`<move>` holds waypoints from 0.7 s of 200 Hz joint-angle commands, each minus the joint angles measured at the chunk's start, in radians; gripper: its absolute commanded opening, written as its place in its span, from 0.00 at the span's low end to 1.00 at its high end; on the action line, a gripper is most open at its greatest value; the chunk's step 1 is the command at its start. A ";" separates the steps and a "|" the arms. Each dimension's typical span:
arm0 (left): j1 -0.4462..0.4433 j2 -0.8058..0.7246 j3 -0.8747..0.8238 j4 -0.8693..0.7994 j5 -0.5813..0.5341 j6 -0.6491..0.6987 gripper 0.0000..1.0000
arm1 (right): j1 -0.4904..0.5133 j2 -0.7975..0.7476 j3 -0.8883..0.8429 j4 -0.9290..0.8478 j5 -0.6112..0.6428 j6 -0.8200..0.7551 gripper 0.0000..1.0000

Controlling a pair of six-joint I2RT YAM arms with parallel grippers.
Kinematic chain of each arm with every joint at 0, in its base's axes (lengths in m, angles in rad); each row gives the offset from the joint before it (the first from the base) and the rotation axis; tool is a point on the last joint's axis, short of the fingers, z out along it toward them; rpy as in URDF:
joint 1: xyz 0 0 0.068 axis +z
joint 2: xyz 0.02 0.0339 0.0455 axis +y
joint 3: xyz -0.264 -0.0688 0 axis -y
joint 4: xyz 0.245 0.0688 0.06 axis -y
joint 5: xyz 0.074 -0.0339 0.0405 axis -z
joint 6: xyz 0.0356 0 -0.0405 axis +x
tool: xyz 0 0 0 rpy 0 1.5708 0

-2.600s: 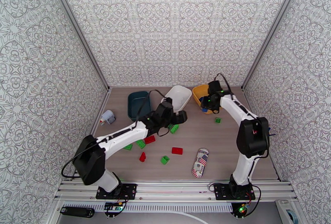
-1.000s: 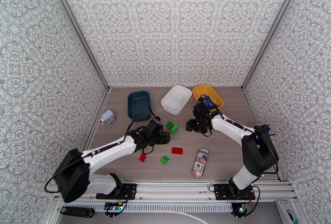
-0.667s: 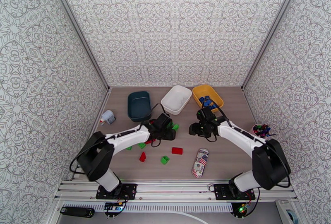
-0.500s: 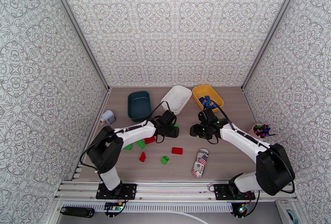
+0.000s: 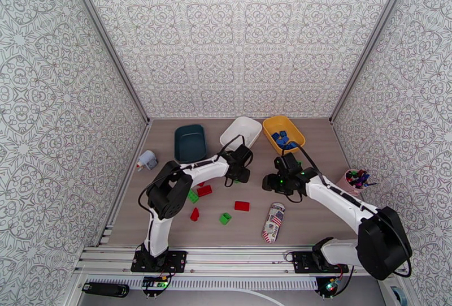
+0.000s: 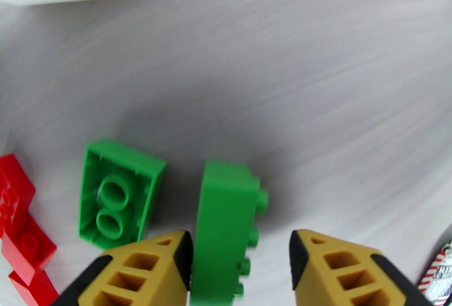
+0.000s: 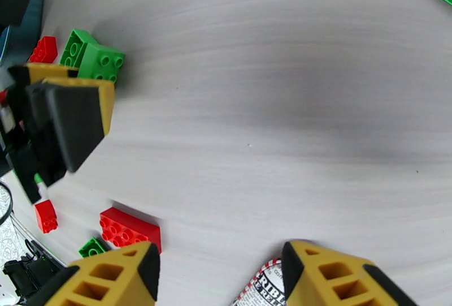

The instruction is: Sort the legos into containers by color

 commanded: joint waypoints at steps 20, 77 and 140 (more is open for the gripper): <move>-0.007 0.043 0.058 -0.063 -0.033 0.024 0.38 | 0.002 -0.022 -0.020 -0.004 0.029 0.015 0.60; 0.001 -0.002 0.058 -0.057 -0.001 0.014 0.25 | 0.002 -0.017 -0.014 0.016 0.008 0.017 0.58; 0.066 -0.112 0.139 -0.047 0.086 0.009 0.23 | 0.002 -0.003 0.050 0.018 -0.029 0.011 0.57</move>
